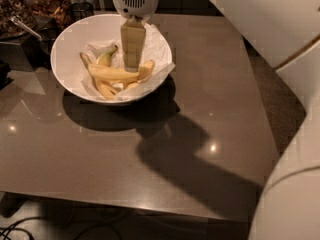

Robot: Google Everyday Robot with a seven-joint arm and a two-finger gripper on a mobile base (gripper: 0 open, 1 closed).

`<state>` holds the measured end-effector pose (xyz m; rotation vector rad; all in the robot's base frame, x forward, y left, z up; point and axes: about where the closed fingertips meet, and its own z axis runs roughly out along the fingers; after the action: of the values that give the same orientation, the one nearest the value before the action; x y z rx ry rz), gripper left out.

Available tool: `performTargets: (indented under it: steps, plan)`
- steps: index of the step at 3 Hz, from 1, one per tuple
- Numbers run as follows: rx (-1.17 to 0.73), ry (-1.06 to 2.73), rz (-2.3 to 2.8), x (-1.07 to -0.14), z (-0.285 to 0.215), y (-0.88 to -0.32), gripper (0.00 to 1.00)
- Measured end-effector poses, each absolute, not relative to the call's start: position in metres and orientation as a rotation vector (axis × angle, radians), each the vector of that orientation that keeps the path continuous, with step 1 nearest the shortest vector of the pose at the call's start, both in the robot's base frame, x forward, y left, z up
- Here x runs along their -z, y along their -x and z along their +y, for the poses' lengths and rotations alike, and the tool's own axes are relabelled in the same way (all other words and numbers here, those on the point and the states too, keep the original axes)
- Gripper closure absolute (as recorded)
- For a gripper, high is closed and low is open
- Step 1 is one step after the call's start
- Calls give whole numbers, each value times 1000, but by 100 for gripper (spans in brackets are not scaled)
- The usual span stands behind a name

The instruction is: Pick banana from white bowl

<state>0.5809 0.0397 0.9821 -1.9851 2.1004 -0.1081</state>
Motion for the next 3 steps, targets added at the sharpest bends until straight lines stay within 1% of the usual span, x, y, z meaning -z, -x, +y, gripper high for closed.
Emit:
performTargets:
  steps: [1,2,3]
  plan:
    - [110,2023,2070,-977,62,-591,28]
    - [104,2087,2049,-961,84,-596,29]
    - [90,2133,2056,-943,96,-601,31]
